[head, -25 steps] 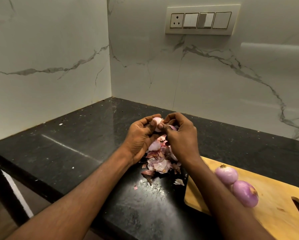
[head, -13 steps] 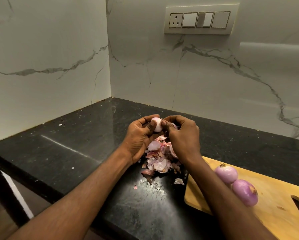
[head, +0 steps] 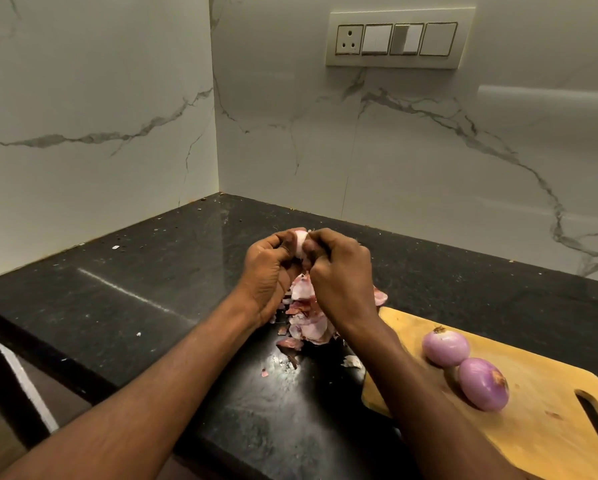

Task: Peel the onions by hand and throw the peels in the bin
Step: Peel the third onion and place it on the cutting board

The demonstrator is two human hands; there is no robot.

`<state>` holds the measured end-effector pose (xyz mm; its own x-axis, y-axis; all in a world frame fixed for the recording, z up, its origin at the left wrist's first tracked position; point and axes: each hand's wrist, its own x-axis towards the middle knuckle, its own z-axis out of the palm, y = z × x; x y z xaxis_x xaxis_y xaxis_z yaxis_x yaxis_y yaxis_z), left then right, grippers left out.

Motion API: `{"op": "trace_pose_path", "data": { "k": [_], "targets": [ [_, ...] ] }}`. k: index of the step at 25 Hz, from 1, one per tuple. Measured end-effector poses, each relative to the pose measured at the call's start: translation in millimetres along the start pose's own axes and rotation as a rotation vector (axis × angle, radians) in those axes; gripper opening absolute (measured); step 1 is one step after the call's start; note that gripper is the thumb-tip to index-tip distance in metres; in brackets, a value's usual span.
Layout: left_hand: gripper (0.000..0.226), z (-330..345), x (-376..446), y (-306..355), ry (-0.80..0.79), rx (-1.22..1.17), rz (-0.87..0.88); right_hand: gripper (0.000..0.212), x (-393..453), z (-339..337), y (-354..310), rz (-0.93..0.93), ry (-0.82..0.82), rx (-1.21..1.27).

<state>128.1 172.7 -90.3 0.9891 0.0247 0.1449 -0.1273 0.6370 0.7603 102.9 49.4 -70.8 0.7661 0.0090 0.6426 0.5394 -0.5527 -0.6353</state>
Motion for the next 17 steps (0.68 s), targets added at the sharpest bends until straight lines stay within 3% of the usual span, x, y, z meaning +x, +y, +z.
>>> {"op": "trace_pose_path", "data": {
  "k": [3,7,17],
  "targets": [
    [0.024,5,-2,0,0.001,0.034,-0.007,0.021,5,-6,9,0.064,0.106,-0.004],
    [0.038,3,-3,1,-0.074,0.035,-0.016,0.018,7,-11,17,0.062,0.035,0.051],
    [0.034,-1,-2,-4,-0.142,0.276,0.027,0.020,9,-20,22,0.085,0.040,0.090]
  ]
}}
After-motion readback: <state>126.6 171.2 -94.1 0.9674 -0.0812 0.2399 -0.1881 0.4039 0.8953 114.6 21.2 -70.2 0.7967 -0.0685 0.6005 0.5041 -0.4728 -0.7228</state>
